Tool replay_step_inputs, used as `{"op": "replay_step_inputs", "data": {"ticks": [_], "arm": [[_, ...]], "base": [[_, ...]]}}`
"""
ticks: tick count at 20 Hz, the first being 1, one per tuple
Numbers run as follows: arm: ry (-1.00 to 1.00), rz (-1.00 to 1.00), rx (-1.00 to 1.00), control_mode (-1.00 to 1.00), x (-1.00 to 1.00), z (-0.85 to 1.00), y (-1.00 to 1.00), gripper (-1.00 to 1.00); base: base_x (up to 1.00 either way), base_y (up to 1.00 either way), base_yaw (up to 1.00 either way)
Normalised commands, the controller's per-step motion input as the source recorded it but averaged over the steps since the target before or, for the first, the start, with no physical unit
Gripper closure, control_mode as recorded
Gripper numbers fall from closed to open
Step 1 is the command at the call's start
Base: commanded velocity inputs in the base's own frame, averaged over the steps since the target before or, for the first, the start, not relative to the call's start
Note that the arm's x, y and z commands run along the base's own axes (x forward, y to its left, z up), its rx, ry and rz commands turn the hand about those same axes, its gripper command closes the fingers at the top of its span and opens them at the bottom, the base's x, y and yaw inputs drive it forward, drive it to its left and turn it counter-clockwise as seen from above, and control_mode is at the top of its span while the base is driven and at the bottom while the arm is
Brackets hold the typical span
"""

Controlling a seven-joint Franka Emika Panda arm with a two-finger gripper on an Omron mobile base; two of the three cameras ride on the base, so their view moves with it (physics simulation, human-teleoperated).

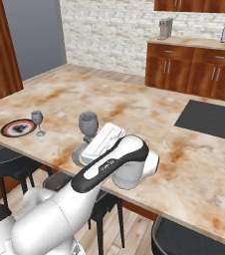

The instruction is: Retrieve the wine glasses from the counter and place one next to each plate.

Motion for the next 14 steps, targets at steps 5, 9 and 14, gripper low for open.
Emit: {"op": "replay_step_inputs", "data": {"ticks": [5,9,14], "arm": [[0.11,0.0,-0.02,-1.0,0.32,-0.38,-0.44,1.0],[0.01,0.0,-0.02,-1.0,0.25,-0.32,-0.28,1.0],[0.0,0.0,0.0,-1.0,0.31,-0.34,-0.09,1.0]], "base": [[0.0,0.0,0.0],[0.0,0.0,0.0],[0.0,0.0,0.0]]}}
